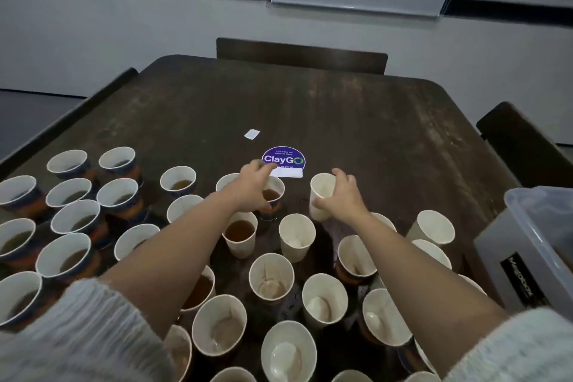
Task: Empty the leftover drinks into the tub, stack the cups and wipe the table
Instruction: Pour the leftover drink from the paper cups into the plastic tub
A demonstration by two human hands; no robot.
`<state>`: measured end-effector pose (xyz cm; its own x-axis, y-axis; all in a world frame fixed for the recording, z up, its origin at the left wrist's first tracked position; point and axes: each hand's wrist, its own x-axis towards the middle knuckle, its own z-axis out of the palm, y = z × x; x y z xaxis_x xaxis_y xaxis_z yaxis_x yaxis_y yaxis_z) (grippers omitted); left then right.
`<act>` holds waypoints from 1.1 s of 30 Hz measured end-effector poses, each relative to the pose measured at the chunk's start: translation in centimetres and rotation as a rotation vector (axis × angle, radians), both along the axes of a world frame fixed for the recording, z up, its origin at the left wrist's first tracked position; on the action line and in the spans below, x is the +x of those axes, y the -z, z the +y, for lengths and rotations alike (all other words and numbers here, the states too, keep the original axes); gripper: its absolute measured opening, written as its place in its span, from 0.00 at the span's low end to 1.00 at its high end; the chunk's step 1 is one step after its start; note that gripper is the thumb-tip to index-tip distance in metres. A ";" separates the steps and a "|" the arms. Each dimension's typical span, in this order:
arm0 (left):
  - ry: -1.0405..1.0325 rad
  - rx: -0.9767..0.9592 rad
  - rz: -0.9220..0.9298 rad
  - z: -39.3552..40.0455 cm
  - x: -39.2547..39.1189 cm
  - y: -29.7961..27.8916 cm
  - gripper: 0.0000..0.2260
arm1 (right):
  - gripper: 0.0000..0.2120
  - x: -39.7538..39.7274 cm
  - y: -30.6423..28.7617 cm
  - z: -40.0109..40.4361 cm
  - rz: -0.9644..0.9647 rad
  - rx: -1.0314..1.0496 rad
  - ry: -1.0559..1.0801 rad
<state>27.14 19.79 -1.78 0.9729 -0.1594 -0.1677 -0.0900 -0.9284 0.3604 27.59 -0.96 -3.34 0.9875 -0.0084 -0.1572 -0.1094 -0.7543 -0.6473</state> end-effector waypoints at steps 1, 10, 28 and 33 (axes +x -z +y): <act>0.038 0.043 0.030 0.2 0.6 0.5 0.43 | 0.40 0.1 0.4 0.0 0.034 0.000 -0.013; 0.233 0.232 0.114 0.4 4.6 2.4 0.42 | 0.43 1.2 2.4 -0.6 0.129 -0.035 -0.096; 0.169 0.076 -0.030 -2.2 3.5 -4.1 0.34 | 0.44 0.3 -1.1 -0.8 -0.076 0.109 -0.128; 0.178 -0.002 -0.119 -4.9 1.3 -11.2 0.33 | 0.45 -1.6 -4.8 -0.7 -0.081 0.172 -0.236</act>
<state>28.47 14.90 9.39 0.9424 -0.3305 -0.0524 -0.2944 -0.8934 0.3394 26.03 -1.69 1.46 0.9685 0.2425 -0.0571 0.1129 -0.6315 -0.7671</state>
